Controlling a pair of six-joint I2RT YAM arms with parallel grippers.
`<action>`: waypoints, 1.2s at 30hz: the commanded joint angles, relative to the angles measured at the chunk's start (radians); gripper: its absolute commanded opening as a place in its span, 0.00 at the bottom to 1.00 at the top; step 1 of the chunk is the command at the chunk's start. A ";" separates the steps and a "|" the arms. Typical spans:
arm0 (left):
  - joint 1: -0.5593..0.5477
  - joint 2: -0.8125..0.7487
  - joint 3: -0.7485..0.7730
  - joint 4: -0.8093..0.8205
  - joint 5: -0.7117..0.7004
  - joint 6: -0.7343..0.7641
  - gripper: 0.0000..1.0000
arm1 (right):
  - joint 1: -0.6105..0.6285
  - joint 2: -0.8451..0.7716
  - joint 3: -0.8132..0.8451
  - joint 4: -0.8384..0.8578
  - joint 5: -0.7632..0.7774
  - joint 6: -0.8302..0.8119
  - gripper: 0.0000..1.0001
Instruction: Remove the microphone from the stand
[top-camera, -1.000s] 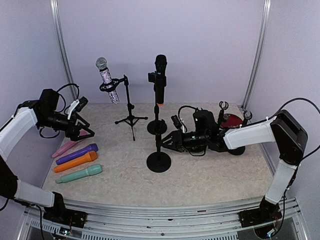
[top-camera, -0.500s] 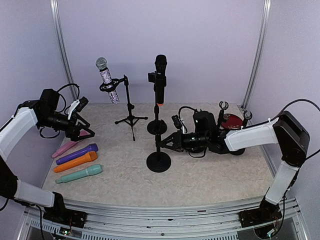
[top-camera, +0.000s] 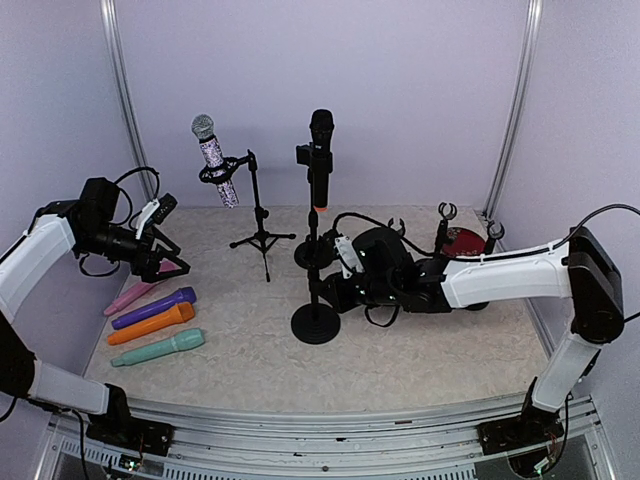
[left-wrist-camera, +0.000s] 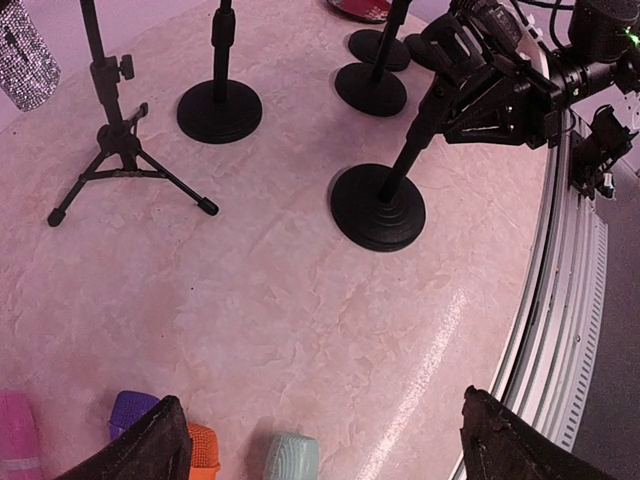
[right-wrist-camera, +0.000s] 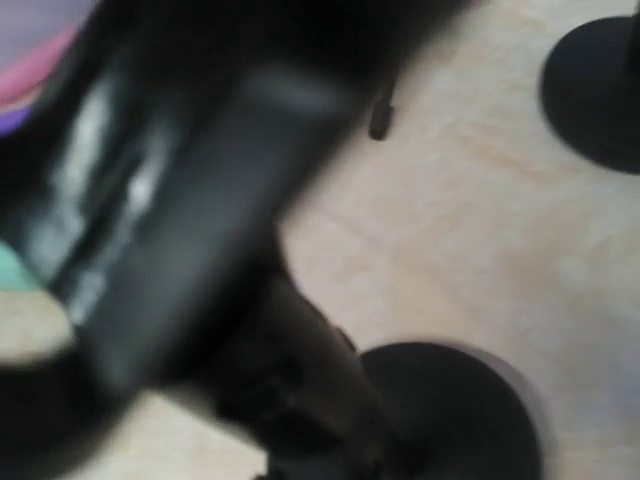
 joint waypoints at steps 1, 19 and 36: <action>-0.007 -0.005 0.022 -0.018 0.007 0.013 0.91 | 0.027 0.026 -0.005 -0.152 0.243 -0.146 0.00; -0.008 -0.004 0.023 -0.027 0.011 0.019 0.91 | 0.049 -0.032 0.271 -0.290 0.321 -0.283 0.85; -0.008 -0.027 0.046 -0.044 -0.003 0.039 0.91 | 0.027 0.175 0.457 -0.368 0.334 -0.374 0.51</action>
